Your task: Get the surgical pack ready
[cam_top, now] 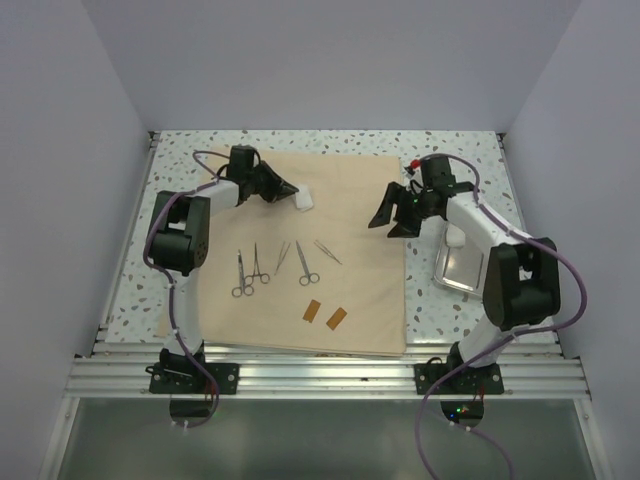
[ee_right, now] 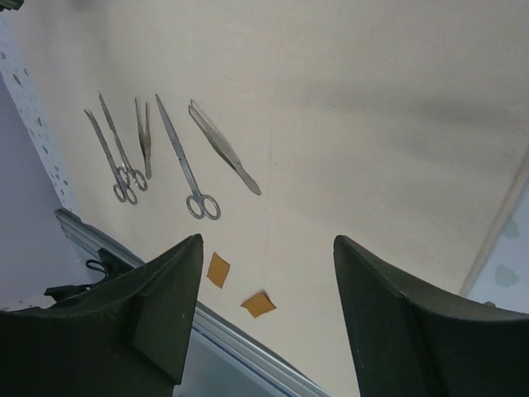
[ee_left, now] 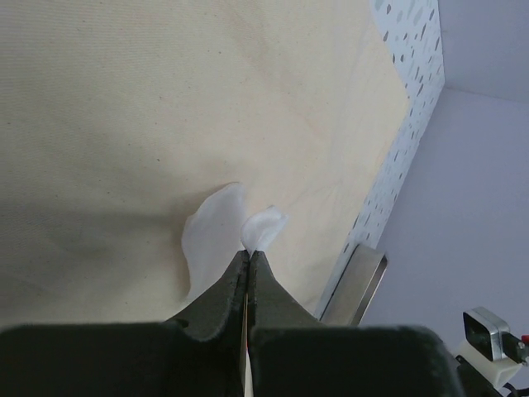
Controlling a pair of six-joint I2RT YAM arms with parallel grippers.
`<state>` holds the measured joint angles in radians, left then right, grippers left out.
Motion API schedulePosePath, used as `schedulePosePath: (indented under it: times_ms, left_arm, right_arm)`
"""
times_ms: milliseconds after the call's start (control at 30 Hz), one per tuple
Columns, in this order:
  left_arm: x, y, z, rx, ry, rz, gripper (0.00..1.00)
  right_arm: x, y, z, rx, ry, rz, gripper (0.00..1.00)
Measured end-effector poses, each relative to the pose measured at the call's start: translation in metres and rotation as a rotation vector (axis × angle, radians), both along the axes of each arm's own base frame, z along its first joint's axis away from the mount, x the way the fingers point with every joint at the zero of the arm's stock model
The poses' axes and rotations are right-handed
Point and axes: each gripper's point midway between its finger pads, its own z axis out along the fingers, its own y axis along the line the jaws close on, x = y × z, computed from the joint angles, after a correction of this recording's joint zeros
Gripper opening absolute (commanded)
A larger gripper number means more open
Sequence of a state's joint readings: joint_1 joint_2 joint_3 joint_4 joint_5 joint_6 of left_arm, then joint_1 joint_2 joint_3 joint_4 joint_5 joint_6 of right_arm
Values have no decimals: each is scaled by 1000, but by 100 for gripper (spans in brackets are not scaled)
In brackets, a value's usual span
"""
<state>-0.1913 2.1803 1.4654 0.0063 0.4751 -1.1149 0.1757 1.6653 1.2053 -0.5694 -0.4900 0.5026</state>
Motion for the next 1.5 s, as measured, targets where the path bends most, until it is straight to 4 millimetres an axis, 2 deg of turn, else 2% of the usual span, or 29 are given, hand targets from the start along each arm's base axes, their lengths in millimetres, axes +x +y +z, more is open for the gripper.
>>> schedulePosePath:
  times_ms: [133,167,200,233,367,400,467,600,633,667,767,933,1033,1133,1233,1367,1500]
  left_arm:
    - [-2,2,-4,11,13,4,19]
    - [-3,2,-5,15,18,4,30]
    - [-4,3,-7,20,20,1,36]
    - [-5,3,-9,23,26,1,38]
    - [-13,7,-21,54,56,2,60]
    - [-16,8,-24,58,65,0,62]
    - [-18,10,-18,64,50,-2,63]
    - [-36,18,-13,111,53,-15,64]
    - [-42,21,-12,131,55,-22,64]
    - [-48,24,-11,152,57,-27,64]
    - [-57,34,-2,221,37,-51,63]
    - [-71,56,32,336,-64,-96,63]
    - [-84,66,53,384,-126,-109,63]
    - [-99,71,63,410,-153,-124,63]
    - [-113,75,60,426,-148,-141,63]
    - [-125,79,47,438,-109,-156,63]
    - [-131,88,41,448,-81,-155,63]
  right_arm:
    - [9,19,1,11,-7,25,68]
    - [12,24,1,15,-8,30,68]
    - [16,29,0,17,-12,30,68]
    - [21,34,-1,20,-17,27,68]
    - [49,57,-8,51,-50,-23,68]
    - [57,64,-13,62,-50,-37,68]
    - [79,81,-20,89,-62,-52,68]
    - [114,115,-37,129,-80,-47,67]
    - [122,123,-35,143,-95,-46,67]
    - [123,130,-43,146,-86,-42,66]
    - [128,147,-51,174,-87,-41,63]
    - [127,168,-70,188,-66,-30,60]
    - [128,176,-69,204,-72,-24,57]
    - [132,182,-71,210,-78,-19,56]
    - [137,188,-73,224,-80,-20,54]
    - [143,198,-73,247,-87,-21,53]
    - [145,208,-75,259,-86,-18,43]
